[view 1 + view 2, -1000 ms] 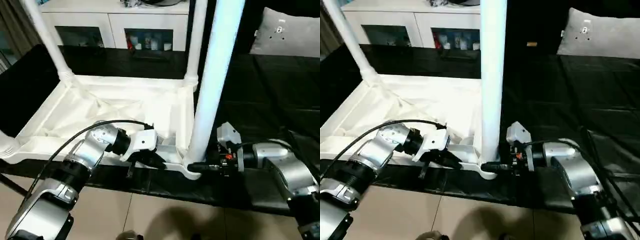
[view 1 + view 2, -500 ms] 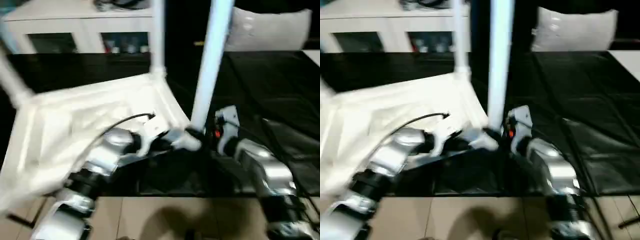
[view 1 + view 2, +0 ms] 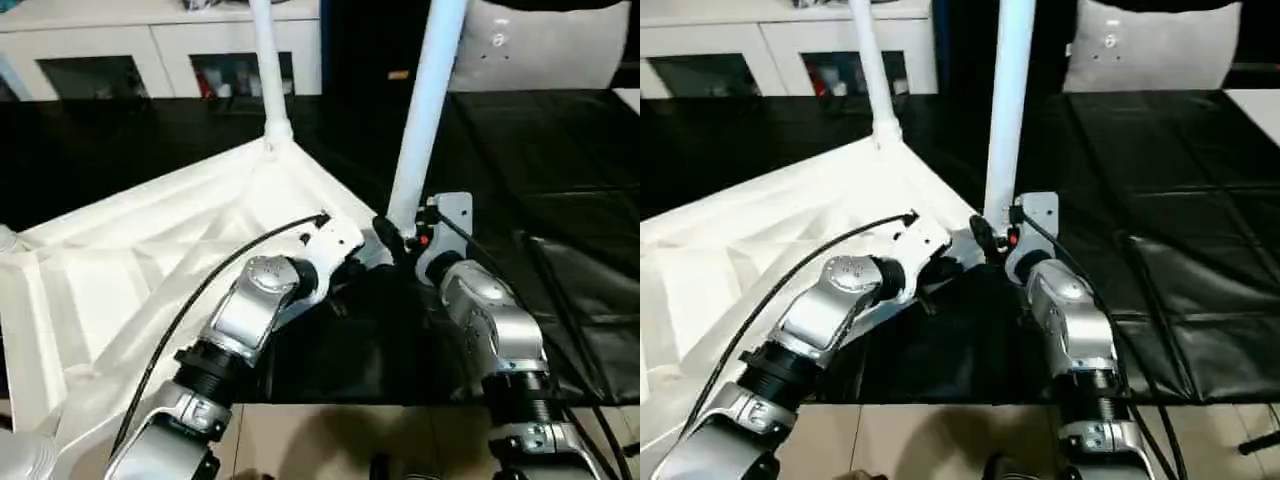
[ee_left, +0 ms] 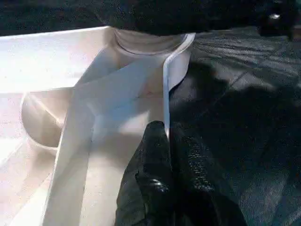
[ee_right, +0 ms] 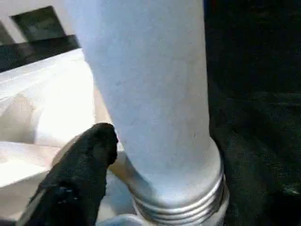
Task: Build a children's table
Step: Rotate leg to tighten
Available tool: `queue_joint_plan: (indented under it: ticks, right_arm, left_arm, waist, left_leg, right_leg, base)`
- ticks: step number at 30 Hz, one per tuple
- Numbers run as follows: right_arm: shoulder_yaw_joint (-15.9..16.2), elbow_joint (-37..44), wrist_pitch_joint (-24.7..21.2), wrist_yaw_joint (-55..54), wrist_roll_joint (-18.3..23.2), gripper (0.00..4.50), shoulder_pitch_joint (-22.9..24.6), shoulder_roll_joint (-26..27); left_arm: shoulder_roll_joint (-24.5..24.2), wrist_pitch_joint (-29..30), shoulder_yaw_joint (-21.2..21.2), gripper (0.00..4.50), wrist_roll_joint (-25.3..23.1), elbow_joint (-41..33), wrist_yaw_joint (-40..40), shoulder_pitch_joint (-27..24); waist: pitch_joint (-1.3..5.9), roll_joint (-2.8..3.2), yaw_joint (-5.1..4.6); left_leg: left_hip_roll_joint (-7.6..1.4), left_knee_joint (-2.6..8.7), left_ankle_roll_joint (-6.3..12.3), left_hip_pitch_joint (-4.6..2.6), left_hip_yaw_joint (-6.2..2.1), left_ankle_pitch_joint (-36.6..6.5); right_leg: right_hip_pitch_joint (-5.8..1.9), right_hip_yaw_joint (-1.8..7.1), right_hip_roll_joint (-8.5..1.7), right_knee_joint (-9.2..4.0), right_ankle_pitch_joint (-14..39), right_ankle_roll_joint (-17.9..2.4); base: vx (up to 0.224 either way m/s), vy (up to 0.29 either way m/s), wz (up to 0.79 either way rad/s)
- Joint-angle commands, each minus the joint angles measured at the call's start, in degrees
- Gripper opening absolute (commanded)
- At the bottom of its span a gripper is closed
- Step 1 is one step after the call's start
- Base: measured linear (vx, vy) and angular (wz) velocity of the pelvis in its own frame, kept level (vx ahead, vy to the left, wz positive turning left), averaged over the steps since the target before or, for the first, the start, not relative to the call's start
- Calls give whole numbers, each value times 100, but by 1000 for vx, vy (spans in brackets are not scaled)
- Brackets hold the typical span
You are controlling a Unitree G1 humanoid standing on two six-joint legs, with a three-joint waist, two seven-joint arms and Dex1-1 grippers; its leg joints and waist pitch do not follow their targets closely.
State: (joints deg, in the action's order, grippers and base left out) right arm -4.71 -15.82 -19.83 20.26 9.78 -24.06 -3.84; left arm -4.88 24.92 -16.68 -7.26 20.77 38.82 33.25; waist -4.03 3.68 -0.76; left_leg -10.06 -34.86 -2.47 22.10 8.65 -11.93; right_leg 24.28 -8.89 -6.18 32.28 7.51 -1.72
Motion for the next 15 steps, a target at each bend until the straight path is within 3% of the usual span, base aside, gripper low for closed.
queue_joint_plan:
  ticks: [1, 7, 11, 15]
  right_arm:
    - [225, 105, -151, 442, 232, 402, 202, -49]
    - [357, 589, 50, 2053, 438, 445, 561, -1148]
    - [471, 635, 234, 2935, 514, 449, 587, -1729]
    - [629, 630, 551, 3803, 548, 449, 564, -2247]
  left_arm:
    - [-90, -476, -4, 0, 142, -331, 226, 140]
    - [-655, -937, -158, 0, 332, -200, 1247, 91]
    - [-955, -1295, -301, 0, 456, -70, 1911, 79]
    - [-1277, -1746, -493, 0, 548, 49, 2660, 88]
  waist:
    - [502, -65, 86]
    - [489, -37, 206]
    - [491, -45, 310]
    - [511, -46, 397]
  left_leg:
    - [-240, 306, 1074, 3, -53, -72]
    - [-279, 333, 872, -35, -55, -455]
    - [-291, 346, 727, -67, -46, -664]
    - [-308, 344, 695, -82, -41, -688]
  right_leg:
    - [-489, 325, -317, -265, 995, -1127]
    - [-472, 345, -313, -294, 1317, -1033]
    - [-456, 358, -318, -317, 1512, -993]
    - [-462, 374, -332, -293, 1470, -1006]
  base:
    - [0, 0, 0]
    - [0, 0, 0]
    - [0, 0, 0]
    - [0, 0, 0]
